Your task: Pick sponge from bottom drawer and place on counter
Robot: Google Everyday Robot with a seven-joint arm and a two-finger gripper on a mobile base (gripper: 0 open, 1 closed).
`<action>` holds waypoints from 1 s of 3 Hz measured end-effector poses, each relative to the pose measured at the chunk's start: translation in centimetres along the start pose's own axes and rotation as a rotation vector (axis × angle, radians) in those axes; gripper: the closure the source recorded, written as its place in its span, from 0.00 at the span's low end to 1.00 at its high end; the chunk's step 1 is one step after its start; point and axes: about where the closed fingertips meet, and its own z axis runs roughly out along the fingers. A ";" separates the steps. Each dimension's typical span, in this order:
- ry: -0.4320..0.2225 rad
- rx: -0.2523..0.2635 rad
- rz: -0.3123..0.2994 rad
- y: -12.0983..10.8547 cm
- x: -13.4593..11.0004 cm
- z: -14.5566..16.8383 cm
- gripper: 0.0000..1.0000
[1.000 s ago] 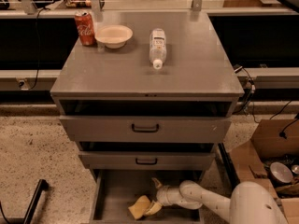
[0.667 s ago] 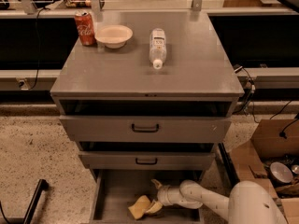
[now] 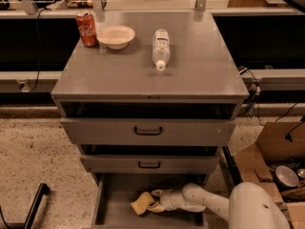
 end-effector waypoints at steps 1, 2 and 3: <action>0.003 -0.009 -0.016 0.2 -0.2 0.1 0.72; -0.042 -0.007 -0.030 0.7 -2.0 -0.3 0.95; -0.167 -0.012 -0.050 2.2 -6.2 -2.7 1.00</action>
Offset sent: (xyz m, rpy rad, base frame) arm -0.0048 0.0181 0.0427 0.0911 -0.0632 0.0243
